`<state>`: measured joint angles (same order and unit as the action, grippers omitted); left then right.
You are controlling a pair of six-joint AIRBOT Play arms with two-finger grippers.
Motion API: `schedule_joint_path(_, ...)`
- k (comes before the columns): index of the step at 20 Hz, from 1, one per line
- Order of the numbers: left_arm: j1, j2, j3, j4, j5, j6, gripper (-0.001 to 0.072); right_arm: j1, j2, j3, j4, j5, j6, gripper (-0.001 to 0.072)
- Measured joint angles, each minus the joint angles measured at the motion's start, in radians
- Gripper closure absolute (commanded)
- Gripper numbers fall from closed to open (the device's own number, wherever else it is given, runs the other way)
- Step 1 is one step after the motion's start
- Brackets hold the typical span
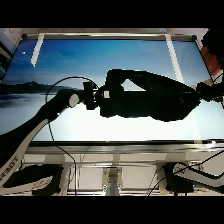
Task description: Fold the clothes and pants, and hang the long-sleeved shirts on hangers.
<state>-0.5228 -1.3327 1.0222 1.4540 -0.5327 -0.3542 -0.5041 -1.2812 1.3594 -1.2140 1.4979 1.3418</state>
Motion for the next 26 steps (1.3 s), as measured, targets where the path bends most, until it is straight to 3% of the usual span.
schedule_joint_path(1, -0.014, -0.031, 0.001, -0.005, 0.025, 0.015, 0.0037, 0.000, 0.000, 0.000, 0.000, 0.000, 0.000, 0.0693)
schedule_joint_path(3, -0.037, -0.087, 0.003, -0.013, 0.064, 0.027, 0.0184, 0.000, -0.001, 0.000, -0.001, 0.001, -0.002, 0.0693)
schedule_joint_path(6, -0.056, -0.135, 0.003, -0.020, 0.136, 0.040, 0.0614, 0.000, -0.003, 0.000, -0.004, 0.001, -0.002, 0.0693)
schedule_joint_path(7, -0.060, -0.142, 0.003, -0.022, 0.170, 0.040, 0.0686, 0.000, -0.003, 0.000, -0.006, 0.001, -0.002, 0.0693)
schedule_joint_path(10, -0.062, -0.134, 0.010, -0.025, 0.256, 0.037, 0.0687, 0.000, -0.003, 0.000, -0.006, 0.005, -0.002, 0.0693)
schedule_joint_path(15, 0.070, 0.037, 0.061, 0.008, 0.255, -0.094, 0.0688, 0.012, -0.003, 0.000, 0.038, 0.007, -0.002, 0.0694)
schedule_joint_path(20, 0.304, 0.184, 0.348, 0.224, -0.163, -0.309, 0.0687, 0.150, -0.003, 0.002, 0.074, -0.019, -0.002, 0.0694)
schedule_joint_path(26, 0.380, 0.211, 0.634, 0.245, -0.655, -0.386, 0.0687, 0.302, -0.003, 0.057, 0.006, -0.104, 0.022, 0.0694)
